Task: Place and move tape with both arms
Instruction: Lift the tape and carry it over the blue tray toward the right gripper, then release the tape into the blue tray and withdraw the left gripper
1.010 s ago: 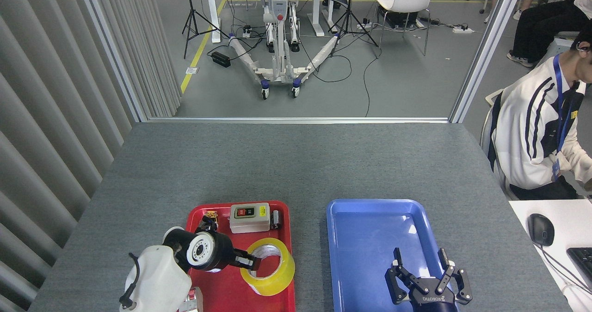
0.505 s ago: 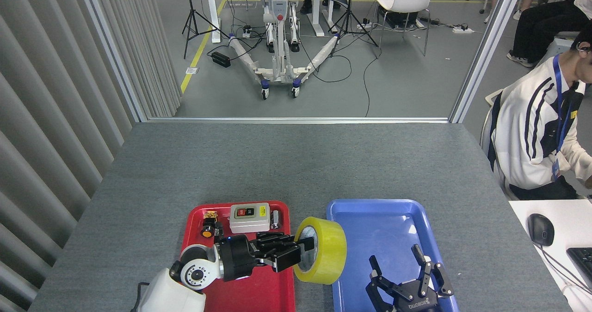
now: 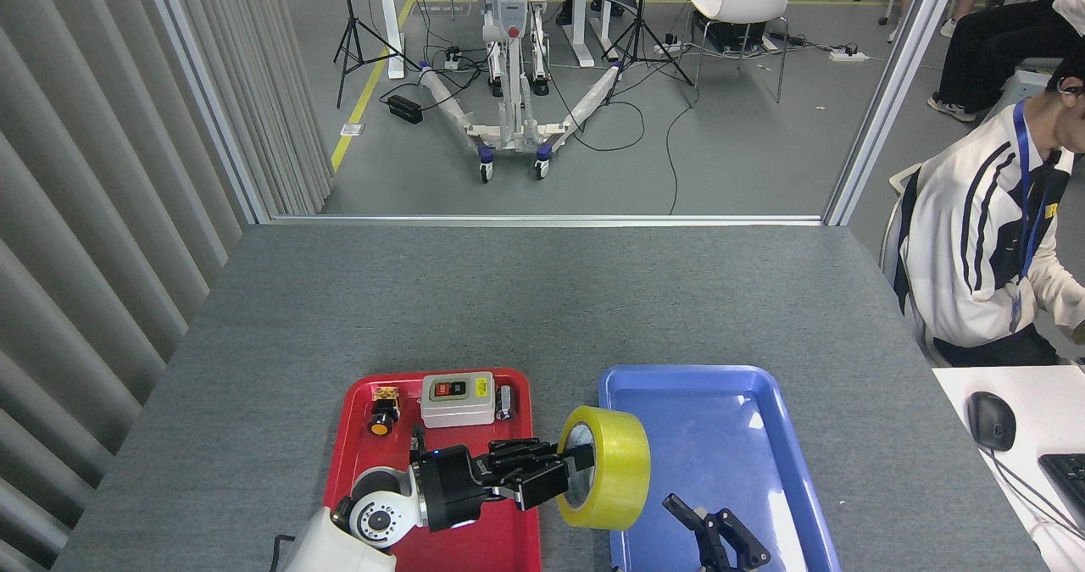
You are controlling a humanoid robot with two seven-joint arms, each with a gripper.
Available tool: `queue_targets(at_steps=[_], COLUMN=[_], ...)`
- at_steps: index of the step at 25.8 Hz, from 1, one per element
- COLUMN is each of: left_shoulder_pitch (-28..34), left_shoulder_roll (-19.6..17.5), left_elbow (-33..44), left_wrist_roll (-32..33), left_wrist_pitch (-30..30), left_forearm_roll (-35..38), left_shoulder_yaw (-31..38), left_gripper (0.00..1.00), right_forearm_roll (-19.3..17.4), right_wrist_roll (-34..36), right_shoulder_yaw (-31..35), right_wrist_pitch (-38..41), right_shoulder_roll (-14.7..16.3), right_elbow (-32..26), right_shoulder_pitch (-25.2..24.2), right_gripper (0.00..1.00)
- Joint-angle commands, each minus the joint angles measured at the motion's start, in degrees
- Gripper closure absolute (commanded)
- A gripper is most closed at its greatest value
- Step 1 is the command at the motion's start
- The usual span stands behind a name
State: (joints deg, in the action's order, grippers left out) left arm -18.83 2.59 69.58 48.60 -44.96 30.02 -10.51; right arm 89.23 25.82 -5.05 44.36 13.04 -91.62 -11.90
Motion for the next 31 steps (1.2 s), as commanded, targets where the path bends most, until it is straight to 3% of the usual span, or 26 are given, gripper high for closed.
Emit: queue_targets(at_steps=[1, 3, 4, 6, 9, 14, 16, 17, 19, 20, 26, 29, 31], left_shoulder_pitch=[0.03, 0.11, 0.38, 0.82, 1.17, 1.26, 1.26, 1.26, 1.17, 1.17, 1.43, 3.45, 4.51], left_shoulder_roll=[0.14, 0.14, 0.14, 0.14, 0.14, 0.14, 0.14, 0.22, 0.22, 0.22, -1.18, -3.29, -5.49], left_elbow=[0.03, 0.03, 0.03, 0.21, 0.47, 0.82, 1.00, 0.91, 0.38, 0.56, 1.00, 2.14, 3.46], left_wrist_roll=[0.00, 0.00, 0.00, 0.00, 0.00, 0.00, -0.26, -0.35, -1.32, -2.29, -5.10, -17.66, -27.07], left_wrist_pitch=[-0.04, -0.04, -0.04, -0.04, -0.04, -0.04, -0.04, -0.04, -0.04, -0.04, -0.04, 2.86, 6.90], left_forearm_roll=[0.03, 0.03, 0.03, 0.03, 0.03, 0.03, 0.03, 0.12, -0.05, -0.14, -4.36, -1.73, 6.89], left_shoulder_yaw=[-1.26, -1.44, -1.44, -1.97, -3.29, -3.29, -3.20, -3.02, -2.32, -0.74, 3.48, 3.57, 3.57], left_gripper=[1.00, 1.00, 1.00, 1.00, 1.00, 0.99, 0.84, 0.68, 0.17, 0.00, 0.00, 0.00, 0.01], right_forearm_roll=[0.59, 0.59, 0.59, 0.95, 4.11, 4.90, 4.90, 4.90, 4.64, 4.46, 4.29, 4.11, 4.11], right_wrist_roll=[0.02, 0.55, 1.07, 1.34, 1.34, 1.43, 1.60, 1.69, 2.04, 2.13, 1.43, -2.17, -6.13], right_shoulder_yaw=[-1.28, -1.81, -2.07, -2.78, -2.86, -2.78, -2.78, -2.69, -2.69, -2.69, -1.81, 1.97, 3.20], right_wrist_pitch=[0.64, 0.64, 0.64, 0.64, 0.64, 0.64, 0.64, 0.64, 0.64, 0.64, -2.87, -6.13, -7.80], right_shoulder_roll=[0.06, -0.12, -0.21, -0.30, -0.38, -0.30, -0.47, -0.47, -0.65, -0.65, -0.39, 0.41, 0.67], right_elbow=[-0.23, -0.14, -0.23, -0.14, -0.14, -0.05, -0.05, -0.05, -0.05, -0.05, -0.32, -0.49, -0.49], right_shoulder_pitch=[0.29, 0.38, 0.38, 0.38, 0.29, 0.29, 0.38, 0.38, 0.29, 0.29, 0.47, 1.26, 2.23], right_gripper=[0.00, 0.01, 0.07, 0.27, 0.68, 0.96, 1.00, 1.00, 1.00, 1.00, 1.00, 1.00, 1.00])
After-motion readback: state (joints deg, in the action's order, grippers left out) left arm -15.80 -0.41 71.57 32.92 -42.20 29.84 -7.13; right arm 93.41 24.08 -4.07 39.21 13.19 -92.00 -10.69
